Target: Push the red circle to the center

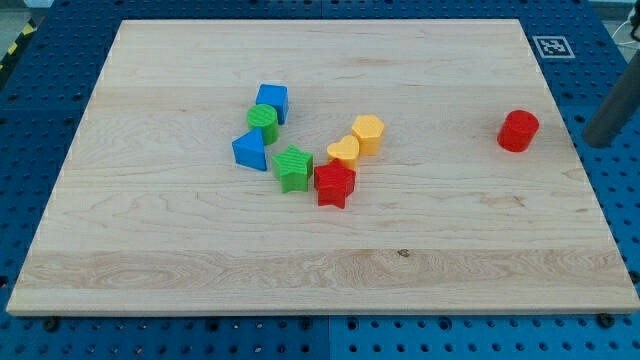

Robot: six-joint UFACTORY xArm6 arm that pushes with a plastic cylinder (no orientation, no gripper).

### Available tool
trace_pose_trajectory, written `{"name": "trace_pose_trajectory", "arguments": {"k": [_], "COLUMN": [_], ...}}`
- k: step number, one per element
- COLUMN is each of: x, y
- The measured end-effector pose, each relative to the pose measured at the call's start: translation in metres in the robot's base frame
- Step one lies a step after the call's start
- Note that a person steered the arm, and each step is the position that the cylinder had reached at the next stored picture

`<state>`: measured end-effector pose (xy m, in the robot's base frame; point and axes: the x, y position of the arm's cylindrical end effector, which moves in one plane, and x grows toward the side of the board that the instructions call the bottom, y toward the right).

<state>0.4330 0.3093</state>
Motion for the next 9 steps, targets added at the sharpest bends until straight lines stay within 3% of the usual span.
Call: {"name": "trace_pose_trajectory", "arguments": {"k": [2, 5, 9], "x": [-0.007, -0.053, -0.058], "y": [-0.095, -0.146, -0.236]}}
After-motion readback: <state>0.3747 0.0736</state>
